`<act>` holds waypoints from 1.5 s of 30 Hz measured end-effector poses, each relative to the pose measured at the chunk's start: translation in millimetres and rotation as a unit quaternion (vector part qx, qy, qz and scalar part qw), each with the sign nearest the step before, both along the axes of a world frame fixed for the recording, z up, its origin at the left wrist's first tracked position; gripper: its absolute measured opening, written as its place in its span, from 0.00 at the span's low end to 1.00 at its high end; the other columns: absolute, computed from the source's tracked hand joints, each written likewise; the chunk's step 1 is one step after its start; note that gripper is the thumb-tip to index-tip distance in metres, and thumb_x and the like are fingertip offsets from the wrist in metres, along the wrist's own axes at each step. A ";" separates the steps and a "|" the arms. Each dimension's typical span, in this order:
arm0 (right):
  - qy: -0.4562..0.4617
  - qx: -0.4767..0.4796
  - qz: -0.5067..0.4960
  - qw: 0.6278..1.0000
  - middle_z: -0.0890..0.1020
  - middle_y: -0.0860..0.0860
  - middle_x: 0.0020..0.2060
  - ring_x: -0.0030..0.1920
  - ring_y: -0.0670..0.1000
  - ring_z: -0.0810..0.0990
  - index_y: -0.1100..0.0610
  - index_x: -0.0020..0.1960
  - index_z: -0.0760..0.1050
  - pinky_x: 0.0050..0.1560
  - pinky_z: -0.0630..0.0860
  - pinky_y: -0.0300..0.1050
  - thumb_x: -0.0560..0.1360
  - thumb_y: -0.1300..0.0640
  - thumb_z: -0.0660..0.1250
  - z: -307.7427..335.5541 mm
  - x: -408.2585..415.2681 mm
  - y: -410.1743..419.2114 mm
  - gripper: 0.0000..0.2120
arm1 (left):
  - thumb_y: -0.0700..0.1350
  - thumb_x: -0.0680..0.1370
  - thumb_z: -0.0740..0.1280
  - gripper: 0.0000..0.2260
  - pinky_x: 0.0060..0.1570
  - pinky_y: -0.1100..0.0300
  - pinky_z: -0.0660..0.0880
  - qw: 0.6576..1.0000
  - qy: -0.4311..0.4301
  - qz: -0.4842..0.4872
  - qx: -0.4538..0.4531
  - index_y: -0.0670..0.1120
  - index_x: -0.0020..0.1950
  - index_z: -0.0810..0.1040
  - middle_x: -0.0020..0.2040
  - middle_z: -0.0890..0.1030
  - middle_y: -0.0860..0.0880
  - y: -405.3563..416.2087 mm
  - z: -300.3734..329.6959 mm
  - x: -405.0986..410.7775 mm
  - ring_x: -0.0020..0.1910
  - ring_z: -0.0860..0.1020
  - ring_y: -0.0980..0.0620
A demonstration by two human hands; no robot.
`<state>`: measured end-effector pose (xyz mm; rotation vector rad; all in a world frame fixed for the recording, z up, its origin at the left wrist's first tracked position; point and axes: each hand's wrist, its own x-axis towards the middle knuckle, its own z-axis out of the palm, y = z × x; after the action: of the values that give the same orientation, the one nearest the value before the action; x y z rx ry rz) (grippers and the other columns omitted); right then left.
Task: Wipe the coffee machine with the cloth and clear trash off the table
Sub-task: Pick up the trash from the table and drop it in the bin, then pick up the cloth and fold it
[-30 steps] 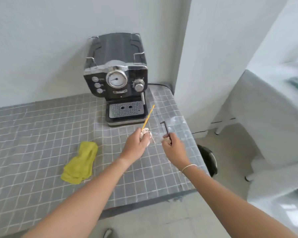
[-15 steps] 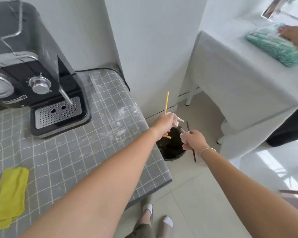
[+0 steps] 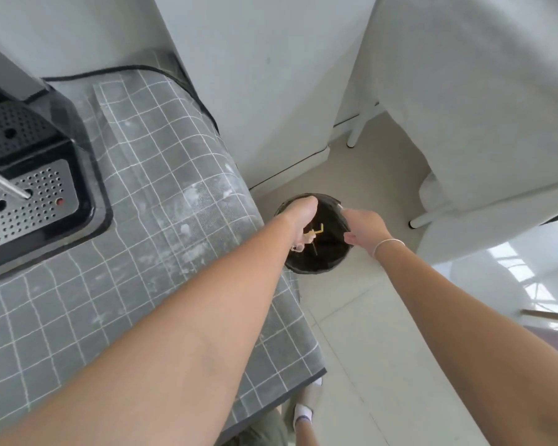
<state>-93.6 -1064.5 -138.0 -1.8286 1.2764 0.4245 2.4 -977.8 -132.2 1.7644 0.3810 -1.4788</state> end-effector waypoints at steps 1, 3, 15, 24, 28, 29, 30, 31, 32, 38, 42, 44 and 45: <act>-0.004 -0.001 0.006 1.000 0.80 0.62 0.52 0.53 0.63 0.78 0.63 0.64 0.68 0.49 0.75 0.49 0.76 0.63 0.61 2.8 -2.7 1.8 0.17 | 0.47 0.76 0.56 0.19 0.62 0.45 0.71 1.000 -0.001 0.005 0.000 0.45 0.65 0.69 0.67 0.70 0.42 1.7 1.3 -2.1 0.60 0.71 0.42; -0.036 0.052 -0.052 0.997 0.78 0.57 0.41 0.46 0.58 0.76 0.62 0.51 0.75 0.46 0.75 0.46 0.77 0.60 0.60 10.2 -5.5 5.8 0.08 | 0.47 0.77 0.56 0.19 0.63 0.46 0.72 1.000 -0.011 0.007 -0.007 0.45 0.67 0.67 0.69 0.67 0.43 5.1 8.3 -6.9 0.66 0.68 0.41; -0.160 -0.011 -0.016 0.987 0.81 0.59 0.44 0.45 0.55 0.78 0.64 0.55 0.76 0.55 0.76 0.51 0.76 0.52 0.57 101.1 -37.4 62.8 0.18 | 0.48 0.79 0.54 0.14 0.58 0.52 0.72 0.962 -0.236 -0.058 -0.126 0.45 0.60 0.71 0.52 0.71 0.43 85.3 129.9 -40.3 0.51 0.74 0.44; -0.238 -0.046 0.205 0.948 0.79 0.58 0.61 0.61 0.56 0.76 0.57 0.68 0.69 0.61 0.69 0.44 0.77 0.53 0.59 191.3 -12.6 208.0 0.20 | 0.46 0.79 0.55 0.14 0.43 0.62 0.68 0.881 -0.467 -0.070 -0.030 0.48 0.62 0.74 0.51 0.74 0.51 285.0 209.6 -50.3 0.47 0.72 0.52; -0.254 -0.037 0.303 0.918 0.75 0.57 0.66 0.60 0.57 0.77 0.56 0.69 0.67 0.61 0.72 0.47 0.77 0.51 0.59 201.4 -4.6 299.0 0.22 | 0.46 0.79 0.56 0.17 0.55 0.62 0.69 0.870 -0.490 -0.014 0.057 0.45 0.66 0.73 0.64 0.77 0.45 397.6 210.7 -60.2 0.60 0.76 0.48; -0.252 -0.039 0.330 0.909 0.75 0.57 0.66 0.59 0.57 0.78 0.56 0.69 0.67 0.60 0.73 0.48 0.77 0.52 0.59 201.5 -3.6 326.5 0.22 | 0.46 0.79 0.57 0.16 0.57 0.60 0.69 0.866 -0.493 -0.007 0.077 0.44 0.65 0.74 0.64 0.78 0.45 429.4 207.5 -62.8 0.61 0.76 0.47; -0.248 -0.039 0.351 0.902 0.75 0.57 0.66 0.59 0.57 0.77 0.57 0.69 0.67 0.60 0.73 0.49 0.77 0.52 0.60 198.9 -2.7 349.0 0.22 | 0.45 0.79 0.57 0.15 0.59 0.59 0.69 0.864 -0.495 -0.004 0.093 0.44 0.64 0.75 0.63 0.78 0.44 456.1 203.3 -64.8 0.62 0.76 0.47; -0.243 -0.040 0.366 0.897 0.75 0.57 0.66 0.60 0.57 0.77 0.57 0.69 0.67 0.60 0.73 0.48 0.77 0.52 0.60 196.0 -3.1 367.2 0.22 | 0.44 0.79 0.58 0.15 0.61 0.58 0.69 0.863 -0.494 -0.001 0.107 0.44 0.63 0.76 0.63 0.79 0.44 478.2 198.8 -65.9 0.62 0.76 0.46; -0.241 -0.038 0.378 0.893 0.75 0.57 0.65 0.62 0.57 0.76 0.57 0.69 0.67 0.61 0.72 0.48 0.77 0.53 0.60 191.6 -3.2 388.1 0.22 | 0.43 0.78 0.59 0.15 0.62 0.57 0.70 0.861 -0.493 0.004 0.120 0.44 0.62 0.76 0.63 0.79 0.43 502.7 194.1 -66.8 0.62 0.76 0.46; -0.208 -0.046 0.358 0.909 0.77 0.55 0.62 0.60 0.56 0.77 0.56 0.67 0.70 0.60 0.70 0.46 0.76 0.55 0.62 156.8 -2.6 480.8 0.20 | 0.43 0.78 0.58 0.15 0.59 0.57 0.70 0.868 -0.481 -0.006 0.125 0.45 0.64 0.75 0.62 0.78 0.43 620.6 163.2 -60.2 0.61 0.76 0.46; -0.202 -0.058 0.312 0.927 0.78 0.56 0.60 0.57 0.57 0.78 0.57 0.65 0.71 0.54 0.72 0.45 0.76 0.57 0.61 145.0 -0.3 507.5 0.18 | 0.43 0.78 0.58 0.16 0.56 0.60 0.70 0.870 -0.483 -0.022 0.094 0.45 0.64 0.75 0.62 0.78 0.43 648.3 154.9 -48.2 0.59 0.76 0.46; -0.203 -0.064 0.301 0.930 0.78 0.57 0.59 0.56 0.56 0.77 0.57 0.65 0.71 0.52 0.72 0.44 0.76 0.57 0.61 143.0 2.5 515.9 0.18 | 0.43 0.79 0.58 0.16 0.55 0.59 0.70 0.873 -0.477 -0.064 0.077 0.46 0.65 0.74 0.62 0.78 0.43 648.2 154.0 -41.4 0.58 0.77 0.46; -0.202 -0.068 0.302 0.929 0.78 0.56 0.60 0.56 0.56 0.77 0.57 0.66 0.71 0.51 0.71 0.44 0.76 0.58 0.61 142.8 5.2 519.3 0.18 | 0.43 0.79 0.57 0.16 0.55 0.58 0.71 0.872 -0.477 -0.087 0.068 0.46 0.66 0.73 0.62 0.78 0.44 646.0 155.5 -36.5 0.58 0.77 0.46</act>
<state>-88.4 -545.2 4.8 -2.2721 0.4537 0.2600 -34.1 -331.8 23.3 2.4332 -0.2026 -0.5288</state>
